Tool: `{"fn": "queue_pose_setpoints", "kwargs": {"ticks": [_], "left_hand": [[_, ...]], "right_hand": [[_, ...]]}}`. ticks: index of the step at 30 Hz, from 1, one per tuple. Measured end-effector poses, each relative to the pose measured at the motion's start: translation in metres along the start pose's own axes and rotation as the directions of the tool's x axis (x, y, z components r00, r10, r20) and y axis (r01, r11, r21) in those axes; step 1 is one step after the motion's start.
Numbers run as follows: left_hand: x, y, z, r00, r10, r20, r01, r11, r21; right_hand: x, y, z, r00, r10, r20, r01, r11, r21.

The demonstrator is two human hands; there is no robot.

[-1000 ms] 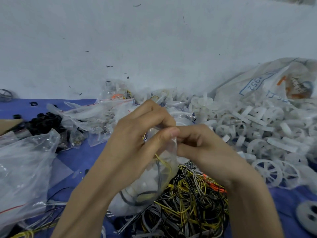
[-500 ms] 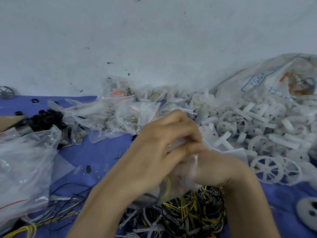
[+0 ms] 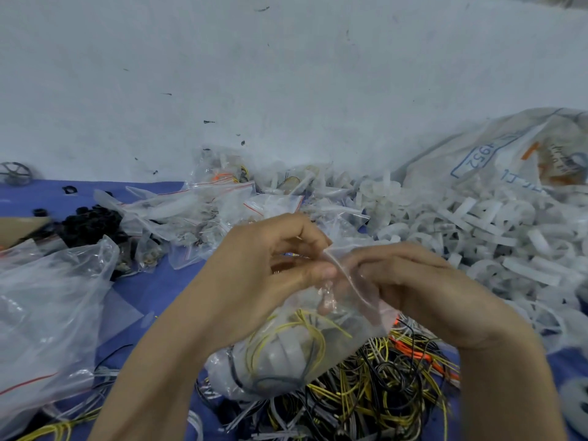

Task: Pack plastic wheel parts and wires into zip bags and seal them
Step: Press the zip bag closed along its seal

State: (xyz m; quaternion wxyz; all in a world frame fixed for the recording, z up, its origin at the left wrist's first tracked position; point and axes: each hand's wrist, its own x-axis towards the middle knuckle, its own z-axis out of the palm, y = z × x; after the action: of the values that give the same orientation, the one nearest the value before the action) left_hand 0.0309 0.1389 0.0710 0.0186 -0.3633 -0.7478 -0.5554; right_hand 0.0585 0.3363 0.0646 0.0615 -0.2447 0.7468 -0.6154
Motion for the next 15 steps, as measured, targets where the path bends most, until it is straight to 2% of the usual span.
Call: {"fn": "queue_pose_setpoints", "kwargs": {"ticks": [3,6,10,13,15], "left_hand": [[0.0,0.004,0.003,0.999,0.015,-0.032,-0.013,0.999,0.051],[-0.002,0.007,0.003,0.999,0.027,-0.047,-0.023,0.997,0.076],[-0.003,0.01,0.005,0.993,0.085,-0.086,-0.07,0.983,0.167],[-0.002,0.009,0.005,0.99,0.11,-0.091,-0.089,0.974,0.207],[-0.002,0.008,0.004,0.988,0.118,-0.099,-0.094,0.972,0.216]], "right_hand": [[-0.006,-0.006,-0.004,0.998,-0.055,-0.024,0.052,0.991,-0.121],[-0.008,-0.012,-0.005,0.98,-0.125,-0.153,0.087,0.968,-0.235],[-0.004,-0.017,0.003,0.922,-0.22,-0.32,0.048,0.882,-0.469],[0.003,-0.018,0.012,0.909,-0.282,-0.306,0.037,0.787,-0.616],[0.006,-0.019,0.016,0.903,-0.304,-0.304,0.067,0.798,-0.6]]}}
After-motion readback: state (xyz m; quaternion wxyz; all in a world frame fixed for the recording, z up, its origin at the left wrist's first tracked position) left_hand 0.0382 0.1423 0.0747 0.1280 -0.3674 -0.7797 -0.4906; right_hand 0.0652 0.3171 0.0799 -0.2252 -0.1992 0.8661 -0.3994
